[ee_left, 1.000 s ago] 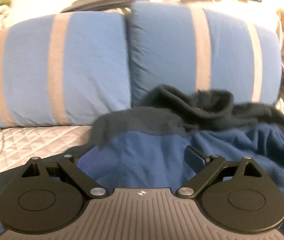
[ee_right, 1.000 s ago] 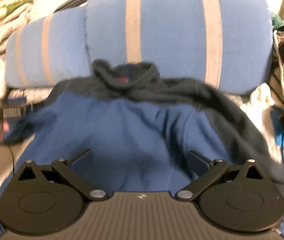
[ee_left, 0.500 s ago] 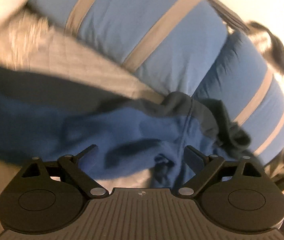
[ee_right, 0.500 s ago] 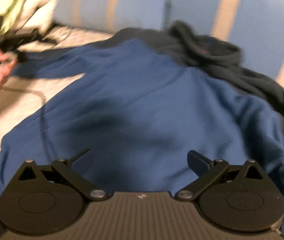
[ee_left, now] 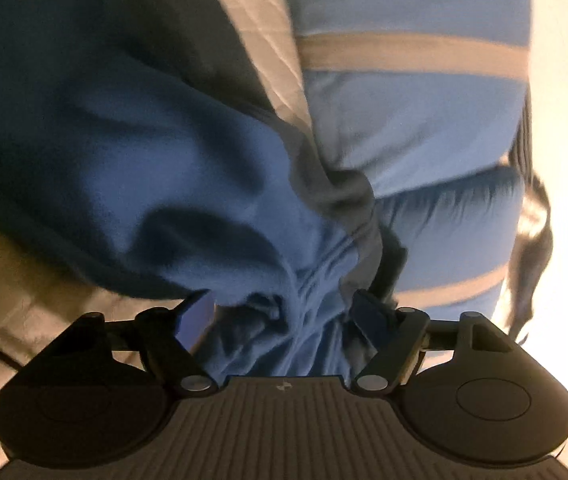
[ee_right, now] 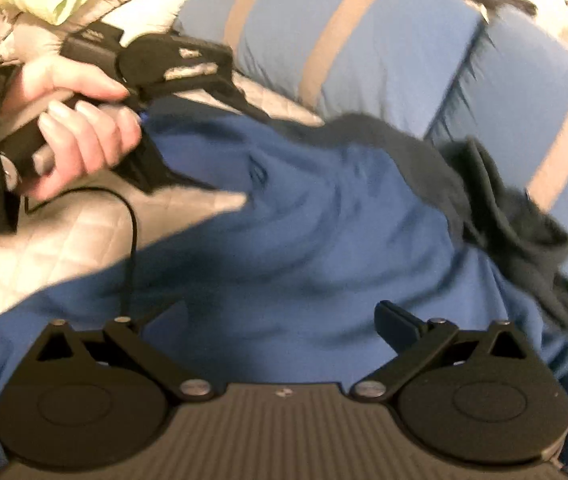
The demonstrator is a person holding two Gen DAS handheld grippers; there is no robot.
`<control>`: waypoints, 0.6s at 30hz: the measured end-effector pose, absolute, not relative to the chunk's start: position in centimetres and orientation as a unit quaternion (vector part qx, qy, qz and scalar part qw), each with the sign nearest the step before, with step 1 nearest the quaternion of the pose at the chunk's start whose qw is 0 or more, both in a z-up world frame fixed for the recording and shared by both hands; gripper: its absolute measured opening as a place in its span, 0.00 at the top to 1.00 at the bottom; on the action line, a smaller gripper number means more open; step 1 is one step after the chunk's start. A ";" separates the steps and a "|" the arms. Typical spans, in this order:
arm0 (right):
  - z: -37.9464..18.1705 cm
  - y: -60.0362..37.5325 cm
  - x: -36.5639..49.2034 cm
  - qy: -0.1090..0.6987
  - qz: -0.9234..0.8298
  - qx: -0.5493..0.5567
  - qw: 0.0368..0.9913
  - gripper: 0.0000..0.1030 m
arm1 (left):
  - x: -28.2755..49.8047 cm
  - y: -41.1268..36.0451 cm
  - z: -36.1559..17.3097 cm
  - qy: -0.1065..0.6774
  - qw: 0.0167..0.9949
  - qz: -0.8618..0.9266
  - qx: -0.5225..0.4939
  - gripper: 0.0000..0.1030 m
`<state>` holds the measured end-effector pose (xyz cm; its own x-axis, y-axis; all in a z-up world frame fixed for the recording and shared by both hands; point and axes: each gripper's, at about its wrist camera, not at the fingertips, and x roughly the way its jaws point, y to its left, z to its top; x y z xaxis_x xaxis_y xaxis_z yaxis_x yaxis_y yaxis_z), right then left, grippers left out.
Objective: Fold clothes
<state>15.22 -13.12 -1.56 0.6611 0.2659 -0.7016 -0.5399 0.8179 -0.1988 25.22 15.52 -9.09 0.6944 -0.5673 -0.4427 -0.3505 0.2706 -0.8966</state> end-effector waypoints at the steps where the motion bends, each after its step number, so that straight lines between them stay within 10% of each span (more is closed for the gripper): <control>1: -1.6 -12.5 15.5 0.336 0.228 -0.206 0.890 0.00 | 25.4 15.7 -9.5 0.381 0.693 -0.076 -0.608 0.45; 10: -4.7 -6.4 19.0 0.286 0.222 -0.239 0.901 0.00 | 26.8 16.6 -7.7 0.343 0.759 -0.068 -0.549 0.92; 18: -7.3 -2.4 20.6 0.268 0.204 -0.243 0.910 0.12 | 26.8 16.7 -4.4 0.307 0.833 -0.107 -0.448 0.95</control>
<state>20.65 -2.44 -7.31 0.7732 0.2414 -0.5865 -0.5019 0.7982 -0.3331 26.80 16.66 -4.41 0.7887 -0.4530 -0.4157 -0.0968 0.5761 -0.8116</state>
